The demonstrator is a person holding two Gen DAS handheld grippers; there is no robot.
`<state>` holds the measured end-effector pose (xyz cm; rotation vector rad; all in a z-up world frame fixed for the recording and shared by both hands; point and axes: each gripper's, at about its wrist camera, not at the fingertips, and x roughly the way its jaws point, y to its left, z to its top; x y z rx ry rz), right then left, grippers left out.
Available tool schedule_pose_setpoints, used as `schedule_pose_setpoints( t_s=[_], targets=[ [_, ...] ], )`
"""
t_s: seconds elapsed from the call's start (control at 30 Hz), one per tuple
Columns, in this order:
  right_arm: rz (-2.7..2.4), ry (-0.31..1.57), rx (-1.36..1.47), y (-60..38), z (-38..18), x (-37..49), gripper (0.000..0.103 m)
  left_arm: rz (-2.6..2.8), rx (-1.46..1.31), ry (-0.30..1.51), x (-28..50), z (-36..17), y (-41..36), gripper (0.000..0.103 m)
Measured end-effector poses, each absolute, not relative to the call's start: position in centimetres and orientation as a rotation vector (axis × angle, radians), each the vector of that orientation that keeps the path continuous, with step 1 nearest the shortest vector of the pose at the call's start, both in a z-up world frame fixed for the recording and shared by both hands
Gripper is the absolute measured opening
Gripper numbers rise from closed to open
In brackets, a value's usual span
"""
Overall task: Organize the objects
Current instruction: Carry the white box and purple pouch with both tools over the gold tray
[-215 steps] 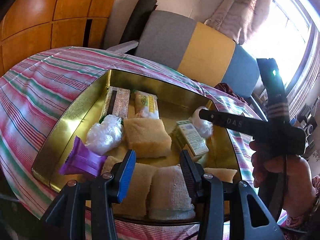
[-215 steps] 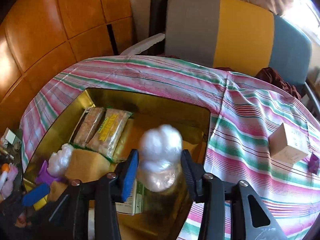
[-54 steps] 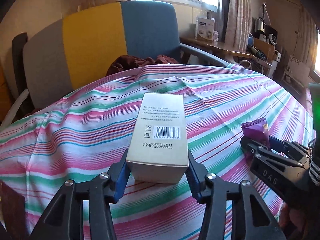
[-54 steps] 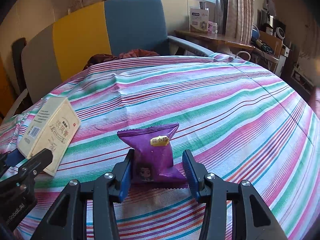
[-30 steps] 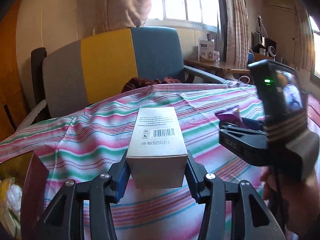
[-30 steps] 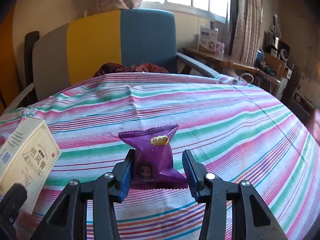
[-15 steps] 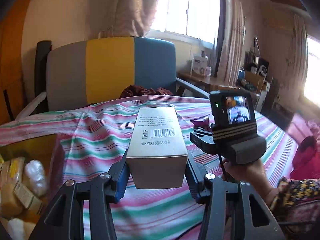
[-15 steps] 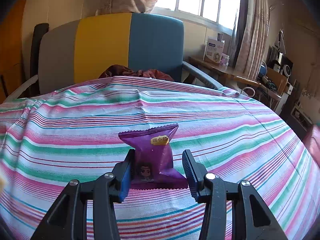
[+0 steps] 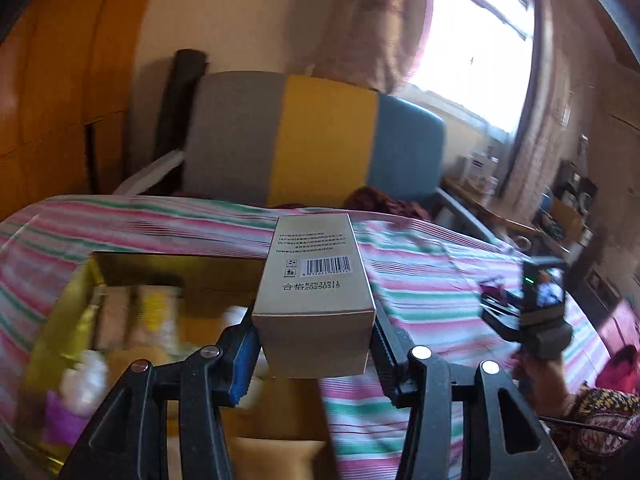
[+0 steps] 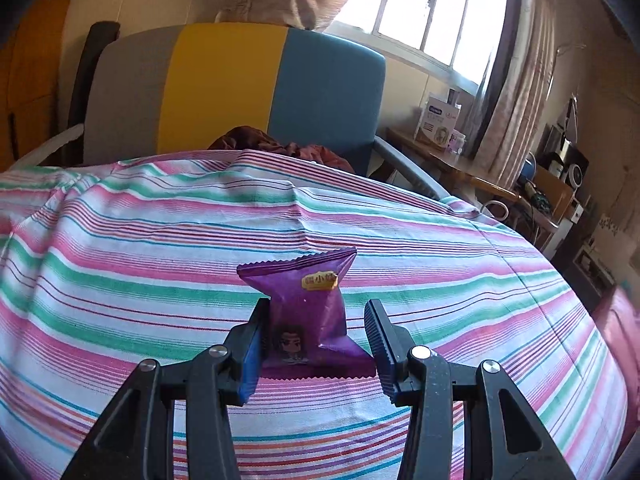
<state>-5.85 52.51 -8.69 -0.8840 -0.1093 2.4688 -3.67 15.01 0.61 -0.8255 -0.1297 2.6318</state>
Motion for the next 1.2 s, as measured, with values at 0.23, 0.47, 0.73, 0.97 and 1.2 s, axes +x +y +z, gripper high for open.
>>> schedule_pose_setpoints(
  t_s=[0.23,0.47,0.73,0.97,1.2],
  targets=[
    [2.455,-0.167,-0.898,51.6,-8.9,-6.0,0.048,2.61,-1.052,-0.265,-9.6,-1.3,9.2,0.05],
    [2.454,-0.23,-0.906,50.8,-9.0,-6.3,0.048,2.57,-1.232,-0.31,-14.2,-4.2,7.9,0.05],
    [2.456,-0.235,-0.914,50.8,-9.1,-6.3,0.048,2.533,-1.331,-0.178,-16.2,-5.8,10.0,0.05],
    [2.459,-0.227,-0.913,50.8,-9.0,-6.2,0.048,2.519,-1.441,-0.173,-15.3,-6.9,9.8,0.052],
    [2.488,-0.225,-0.94,50.4,-8.7,-6.2,0.048,2.55,-1.364,-0.274,-12.3,-5.6,8.1,0.055]
  ],
)
